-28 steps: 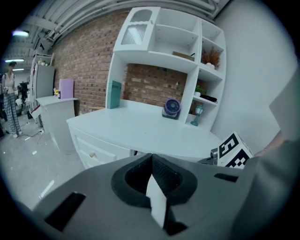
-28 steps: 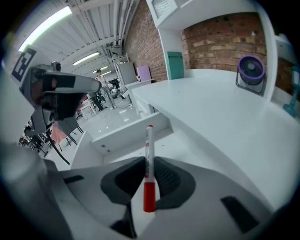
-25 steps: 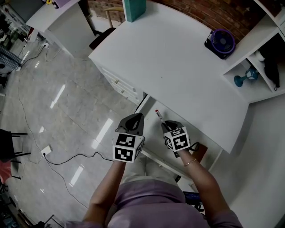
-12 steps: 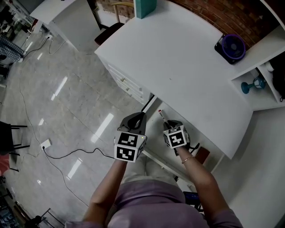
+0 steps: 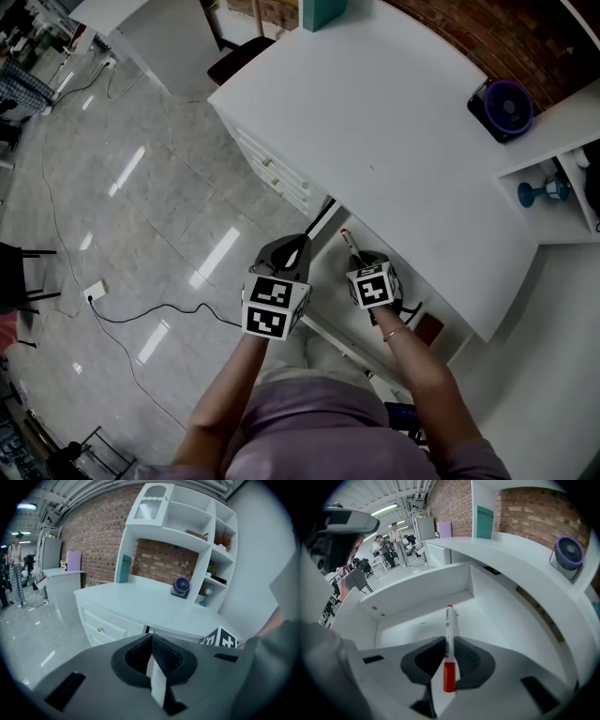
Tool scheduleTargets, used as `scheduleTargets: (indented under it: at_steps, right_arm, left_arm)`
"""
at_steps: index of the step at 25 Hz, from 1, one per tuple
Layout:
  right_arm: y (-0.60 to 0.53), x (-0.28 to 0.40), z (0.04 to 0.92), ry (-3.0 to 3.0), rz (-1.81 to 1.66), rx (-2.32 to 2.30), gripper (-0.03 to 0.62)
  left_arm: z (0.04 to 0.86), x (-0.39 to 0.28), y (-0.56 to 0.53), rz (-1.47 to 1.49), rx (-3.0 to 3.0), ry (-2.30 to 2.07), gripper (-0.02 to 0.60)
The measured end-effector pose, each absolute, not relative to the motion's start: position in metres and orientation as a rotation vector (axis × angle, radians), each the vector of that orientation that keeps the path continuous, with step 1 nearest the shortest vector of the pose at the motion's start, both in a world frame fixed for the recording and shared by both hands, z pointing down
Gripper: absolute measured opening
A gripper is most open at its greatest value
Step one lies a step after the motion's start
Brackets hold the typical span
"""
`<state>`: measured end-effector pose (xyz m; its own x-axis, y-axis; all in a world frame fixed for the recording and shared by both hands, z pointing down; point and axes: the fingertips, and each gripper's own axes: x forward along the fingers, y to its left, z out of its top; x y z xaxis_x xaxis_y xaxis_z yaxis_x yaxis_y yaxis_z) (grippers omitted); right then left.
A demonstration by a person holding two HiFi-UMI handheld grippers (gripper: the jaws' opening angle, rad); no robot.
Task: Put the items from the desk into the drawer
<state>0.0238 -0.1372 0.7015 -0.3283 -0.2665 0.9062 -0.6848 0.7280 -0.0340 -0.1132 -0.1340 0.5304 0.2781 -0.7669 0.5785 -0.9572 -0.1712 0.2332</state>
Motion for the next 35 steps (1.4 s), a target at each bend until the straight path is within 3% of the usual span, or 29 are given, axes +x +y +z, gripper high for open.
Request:
scheduleTargets:
  at_steps: [23,35]
  right_arm:
    - [-0.138,0.026,0.715,-1.861,0.470,0.718,0.074]
    - [-0.135,0.024,0.692,-1.951,0.490,0.758,0.114]
  left_arm:
    - [0.536,-0.113,-0.139,0.453,1.995,-1.531,-0.002]
    - [0.532,-0.106,-0.137,0.452,2.007,-1.533,-0.002]
